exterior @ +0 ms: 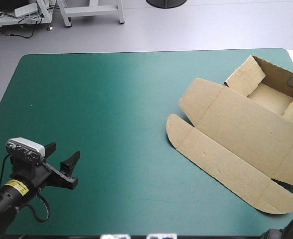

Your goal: Fold the box

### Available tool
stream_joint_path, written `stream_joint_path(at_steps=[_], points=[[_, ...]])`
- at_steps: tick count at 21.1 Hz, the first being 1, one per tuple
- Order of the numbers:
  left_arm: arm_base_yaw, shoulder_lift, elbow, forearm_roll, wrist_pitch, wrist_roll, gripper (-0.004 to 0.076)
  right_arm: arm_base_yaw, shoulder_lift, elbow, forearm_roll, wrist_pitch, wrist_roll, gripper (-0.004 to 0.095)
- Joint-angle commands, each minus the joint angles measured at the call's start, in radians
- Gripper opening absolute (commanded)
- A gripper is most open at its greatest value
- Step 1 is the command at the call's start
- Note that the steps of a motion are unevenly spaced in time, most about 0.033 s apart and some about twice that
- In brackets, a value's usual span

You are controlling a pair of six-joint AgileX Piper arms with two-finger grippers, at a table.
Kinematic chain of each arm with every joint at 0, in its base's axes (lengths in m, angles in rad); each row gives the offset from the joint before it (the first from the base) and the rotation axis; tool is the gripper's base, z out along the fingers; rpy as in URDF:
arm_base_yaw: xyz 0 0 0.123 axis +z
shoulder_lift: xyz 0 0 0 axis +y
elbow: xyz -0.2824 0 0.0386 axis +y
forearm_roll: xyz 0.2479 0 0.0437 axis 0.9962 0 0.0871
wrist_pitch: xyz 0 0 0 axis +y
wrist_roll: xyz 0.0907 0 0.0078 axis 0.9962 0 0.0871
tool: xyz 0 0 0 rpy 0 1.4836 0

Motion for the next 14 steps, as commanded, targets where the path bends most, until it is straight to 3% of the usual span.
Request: stream_joint_path(at_steps=[1, 2, 4, 6, 8, 9, 10, 11, 14], points=[[-0.007, 0.004, -0.026, -0.001, -0.063, 0.001, 0.05, -0.008, -0.131, -0.032, 0.107, -0.001, -0.035, 0.0737], [-0.007, 0.004, -0.026, 0.0, -0.063, 0.001, 0.05, -0.006, -0.177, -0.032, 0.227, -0.01, -0.076, 0.0707], [-0.007, 0.004, -0.026, 0.009, -0.073, 0.001, 0.05, 0.035, -0.253, -0.032, 0.355, -0.016, -0.123, 0.0663], [-0.007, 0.0, -0.026, 0.013, -0.08, 0.001, 0.05, 0.126, -0.323, -0.031, 0.398, -0.02, -0.156, 0.061], [-0.007, -0.017, -0.026, 0.013, -0.089, 0.001, 0.05, 0.274, -0.399, -0.031, 0.404, -0.02, -0.207, 0.0538], [-0.007, -0.035, -0.026, 0.011, -0.105, 0.003, 0.05, 0.4, -0.442, -0.031, 0.399, -0.027, -0.224, 0.0494], [-0.007, -0.043, -0.026, 0.009, -0.112, 0.004, 0.05, 0.475, -0.464, -0.031, 0.384, -0.029, -0.232, 0.0466], [-0.007, -0.055, -0.026, 0.014, -0.118, 0.004, 0.05, 0.629, -0.5, -0.031, 0.276, -0.031, -0.219, 0.0424], [-0.007, -0.055, -0.022, 0.021, -0.113, 0.004, 0.05, 0.818, -0.551, -0.024, -0.007, -0.008, -0.084, 0.0293]])
